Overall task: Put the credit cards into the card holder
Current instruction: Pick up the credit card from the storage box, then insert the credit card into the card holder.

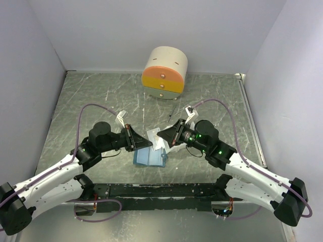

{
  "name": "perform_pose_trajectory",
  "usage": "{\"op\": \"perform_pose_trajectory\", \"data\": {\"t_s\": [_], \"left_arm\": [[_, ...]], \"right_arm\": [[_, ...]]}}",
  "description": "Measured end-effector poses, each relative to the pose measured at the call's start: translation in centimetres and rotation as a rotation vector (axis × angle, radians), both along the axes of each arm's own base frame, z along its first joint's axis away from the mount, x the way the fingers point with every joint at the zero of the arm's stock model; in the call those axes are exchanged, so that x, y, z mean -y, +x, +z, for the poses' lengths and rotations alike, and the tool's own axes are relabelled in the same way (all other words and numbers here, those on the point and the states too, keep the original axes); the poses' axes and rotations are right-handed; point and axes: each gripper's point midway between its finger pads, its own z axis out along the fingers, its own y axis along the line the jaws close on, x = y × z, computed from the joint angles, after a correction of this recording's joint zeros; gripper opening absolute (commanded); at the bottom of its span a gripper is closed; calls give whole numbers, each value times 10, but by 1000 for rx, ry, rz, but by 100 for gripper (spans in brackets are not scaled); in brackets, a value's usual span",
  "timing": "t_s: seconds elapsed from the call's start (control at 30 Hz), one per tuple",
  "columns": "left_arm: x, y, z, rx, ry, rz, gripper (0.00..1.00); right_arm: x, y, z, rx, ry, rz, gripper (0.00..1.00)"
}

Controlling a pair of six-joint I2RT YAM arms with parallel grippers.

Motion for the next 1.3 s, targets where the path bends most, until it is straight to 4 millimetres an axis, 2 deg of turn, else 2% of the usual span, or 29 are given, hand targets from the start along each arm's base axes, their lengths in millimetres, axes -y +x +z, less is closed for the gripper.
{"op": "perform_pose_trajectory", "data": {"t_s": [0.1,0.2,0.3,0.4,0.63,0.83,1.07,1.3], "left_arm": [[0,0,2,8,-8,-3,7],[1,0,1,18,0,-6,7],[-3,1,-16,5,73,0,7],[-9,1,-36,-17,156,8,7],[-26,2,-73,-67,351,33,7],[-29,9,-97,-114,495,-2,7],[-39,18,-109,-150,520,-26,7],[-42,20,-116,-183,501,-84,7]], "right_arm": [[0,1,-5,-10,-14,-4,28],[2,0,-14,-28,-41,-10,46],[7,1,-24,-45,-81,-26,57],[13,4,-39,-70,-146,-45,63],[27,7,-70,-110,-291,-87,64],[39,9,-92,-144,-385,-120,63],[44,7,-117,-211,-480,-140,60],[30,-11,-143,-279,-534,-104,59]]}}
